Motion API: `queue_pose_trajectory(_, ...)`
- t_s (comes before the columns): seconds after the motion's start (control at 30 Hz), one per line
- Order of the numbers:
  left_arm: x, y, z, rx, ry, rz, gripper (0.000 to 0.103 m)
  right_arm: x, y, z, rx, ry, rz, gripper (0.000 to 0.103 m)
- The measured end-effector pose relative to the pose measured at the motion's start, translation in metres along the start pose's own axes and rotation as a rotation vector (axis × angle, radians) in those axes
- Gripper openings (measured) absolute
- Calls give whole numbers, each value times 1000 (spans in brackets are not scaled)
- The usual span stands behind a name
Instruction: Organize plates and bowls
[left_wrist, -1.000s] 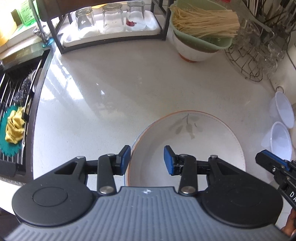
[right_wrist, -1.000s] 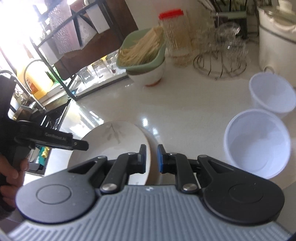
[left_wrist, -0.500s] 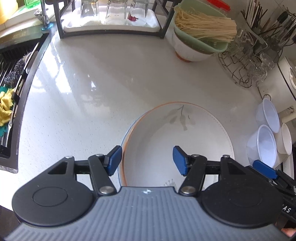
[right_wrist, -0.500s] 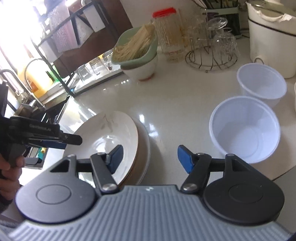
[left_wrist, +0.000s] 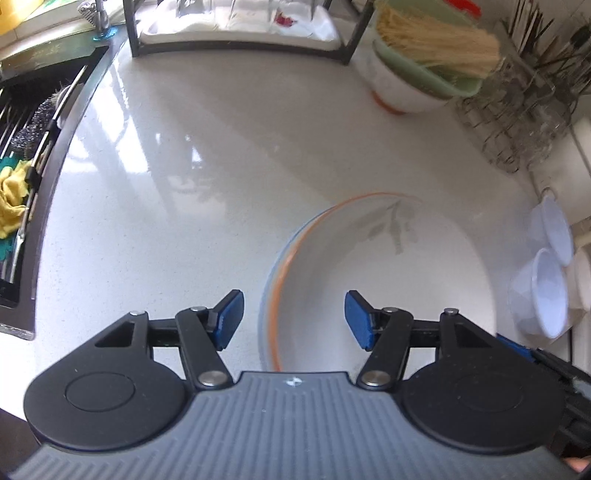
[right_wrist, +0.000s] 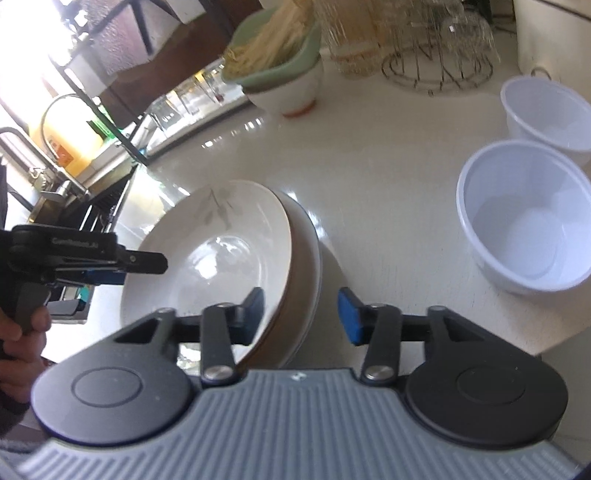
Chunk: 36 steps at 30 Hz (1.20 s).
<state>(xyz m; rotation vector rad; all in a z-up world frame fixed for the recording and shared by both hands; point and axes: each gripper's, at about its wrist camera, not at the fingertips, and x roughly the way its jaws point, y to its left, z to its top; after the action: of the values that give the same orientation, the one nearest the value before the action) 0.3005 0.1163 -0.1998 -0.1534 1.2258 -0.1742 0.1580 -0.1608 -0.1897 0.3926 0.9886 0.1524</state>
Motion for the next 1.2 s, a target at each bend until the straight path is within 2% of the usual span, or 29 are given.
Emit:
queue_pose_trajectory(0.1,5,4,0,-8,25,-31,61,2,4,0,-3,6,10,34)
queue_pose_trajectory(0.2,9,4,0,5,39,-60,55,3,7,0,-8,4,-8,34)
queue_pose_trajectory(0.3,11,4,1,16,51,-69,55,5,7,2,5,2,-12,34)
queue_pose_trajectory(0.43,9,16,3,-27,76,-111,55,9,11,5,-12,-8,-37,34)
queue_pose_trajectory(0.87,5,43,29,-57,89,-120,55,35,32,24,9,-14,-56,35)
queue_pose_trajectory(1.2,1,62,57,-17,64,-93,55,59,54,38,-5,-22,-64,35)
